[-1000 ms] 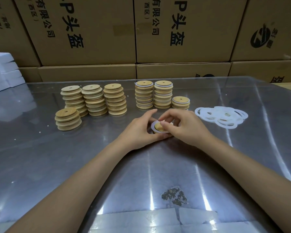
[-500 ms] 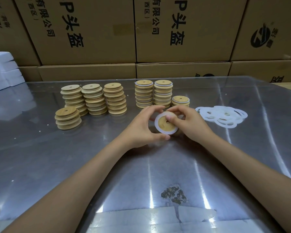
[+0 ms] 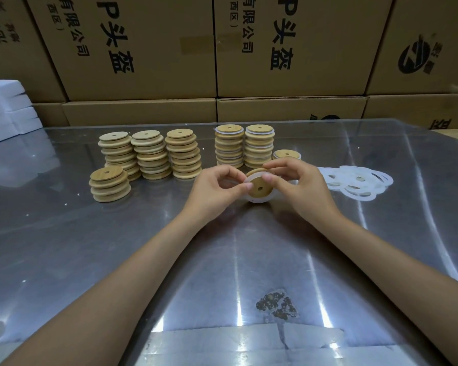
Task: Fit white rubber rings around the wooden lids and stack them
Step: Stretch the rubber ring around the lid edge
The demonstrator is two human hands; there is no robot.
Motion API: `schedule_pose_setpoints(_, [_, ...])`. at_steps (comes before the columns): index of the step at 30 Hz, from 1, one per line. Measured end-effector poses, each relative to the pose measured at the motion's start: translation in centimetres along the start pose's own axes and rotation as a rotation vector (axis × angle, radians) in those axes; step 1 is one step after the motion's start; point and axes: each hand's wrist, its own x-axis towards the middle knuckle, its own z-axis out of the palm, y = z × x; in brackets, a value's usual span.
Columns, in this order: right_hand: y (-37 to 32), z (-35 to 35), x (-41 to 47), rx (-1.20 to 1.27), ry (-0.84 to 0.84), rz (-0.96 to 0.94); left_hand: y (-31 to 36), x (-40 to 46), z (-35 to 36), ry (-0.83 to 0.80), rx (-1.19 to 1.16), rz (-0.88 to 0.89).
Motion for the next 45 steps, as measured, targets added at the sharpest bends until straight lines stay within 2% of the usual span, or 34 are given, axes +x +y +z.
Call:
schedule_pose_setpoints(12, [0.4,0.1,0.2,0.124,0.055,0.087,0.7,-0.3,0.0,0.03,-0.044,-0.088])
schedule_pose_setpoints(21, [0.5,0.3,0.3,0.059,0.007,0.177,0.7,-0.2,-0.6,0.052,-0.069,-0.209])
schedule_pose_setpoints(32, [0.3,-0.2,0.6,0.119,-0.003,0.183,1.4,-0.3,-0.6,-0.013,-0.184,-0.241])
schedule_pose_setpoints(45, [-0.2,-0.1,0.5,0.153,0.014,0.219,1.6,-0.5,-0.5,0.005,-0.223,-0.277])
